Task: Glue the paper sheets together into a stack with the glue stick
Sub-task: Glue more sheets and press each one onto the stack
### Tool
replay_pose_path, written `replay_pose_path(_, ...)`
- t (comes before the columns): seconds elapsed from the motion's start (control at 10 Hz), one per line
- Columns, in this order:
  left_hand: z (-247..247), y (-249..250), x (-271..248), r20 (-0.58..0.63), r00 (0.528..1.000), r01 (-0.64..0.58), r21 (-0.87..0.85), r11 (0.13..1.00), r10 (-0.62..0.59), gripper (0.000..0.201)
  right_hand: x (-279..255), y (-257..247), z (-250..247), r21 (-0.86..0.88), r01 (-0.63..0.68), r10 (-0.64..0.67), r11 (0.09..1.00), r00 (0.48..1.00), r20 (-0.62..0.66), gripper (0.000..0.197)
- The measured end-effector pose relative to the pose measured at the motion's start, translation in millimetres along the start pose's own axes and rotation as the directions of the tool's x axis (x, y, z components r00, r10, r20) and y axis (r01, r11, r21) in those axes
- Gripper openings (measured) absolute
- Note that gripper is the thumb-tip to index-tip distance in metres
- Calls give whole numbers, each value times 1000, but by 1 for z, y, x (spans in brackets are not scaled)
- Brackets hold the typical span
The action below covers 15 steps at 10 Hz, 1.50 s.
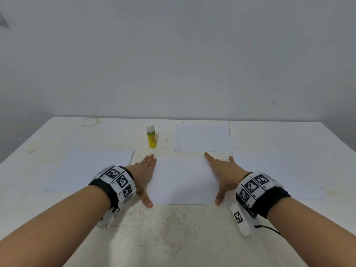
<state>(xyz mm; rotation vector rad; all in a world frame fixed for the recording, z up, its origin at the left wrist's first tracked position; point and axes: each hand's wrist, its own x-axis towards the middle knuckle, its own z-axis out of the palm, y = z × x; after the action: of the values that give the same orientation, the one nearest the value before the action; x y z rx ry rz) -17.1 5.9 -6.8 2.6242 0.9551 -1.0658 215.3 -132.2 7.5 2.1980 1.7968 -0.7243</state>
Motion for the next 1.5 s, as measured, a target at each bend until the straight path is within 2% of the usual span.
replay_pose_path(0.1, 2, -1, 0, -12, 1000, 2, -2, 1000, -2, 150, -4, -4, -2, -27, 1, -1, 1000, 1000, -18, 149)
replay_pose_path(0.2, 1, 0, 1, -15, 1000, 0, -7, 1000, 0, 150, -6, -2, -4, 25, 9, -8, 1000, 1000, -23, 147)
replay_pose_path(0.3, 3, -1, 1, -18, 1000, 0, 3, 1000, 0, 151, -10, 8, -9, 256, 30, -39, 966, 999, 31, 143)
replay_pose_path(0.4, 4, -1, 1, -19, 1000, -5, 2, 1000, 5, 150, -17, 20, -9, 617, 73, -76, 783, 997, -23, 142)
replay_pose_path(0.5, 4, -1, 1, -26, 1000, -10, -3, 1000, 10, 151, -22, 24, -2, 810, 103, 32, 577, 988, -148, 127)
replay_pose_path(0.7, 5, -2, 1, -29, 999, -15, -6, 1000, 15, 151, -26, 20, 22, 886, 186, 186, 424, 940, -287, 56)
replay_pose_path(0.8, 4, -1, 1, -29, 999, -16, -7, 1000, 16, 150, -23, 15, 27, 933, 154, 173, 325, 960, -219, 30)
replay_pose_path(0.9, 4, -2, 1, -30, 999, -16, -17, 1000, 16, 150, -20, 12, 29, 937, 114, 98, 331, 983, -155, 24)
replay_pose_path(1.1, 6, -3, 2, -31, 999, -25, -40, 999, 24, 150, -16, 11, 33, 899, 97, 143, 427, 974, -174, 30)
replay_pose_path(1.4, 7, -4, 5, -10, 1000, -10, -48, 999, 9, 149, -35, 32, 11, 848, 189, 153, 495, 942, -299, 35)
replay_pose_path(1.5, 10, -5, 11, -15, 1000, 10, -49, 999, -11, 153, -40, 47, -11, 830, 228, 194, 510, 909, -369, 36)
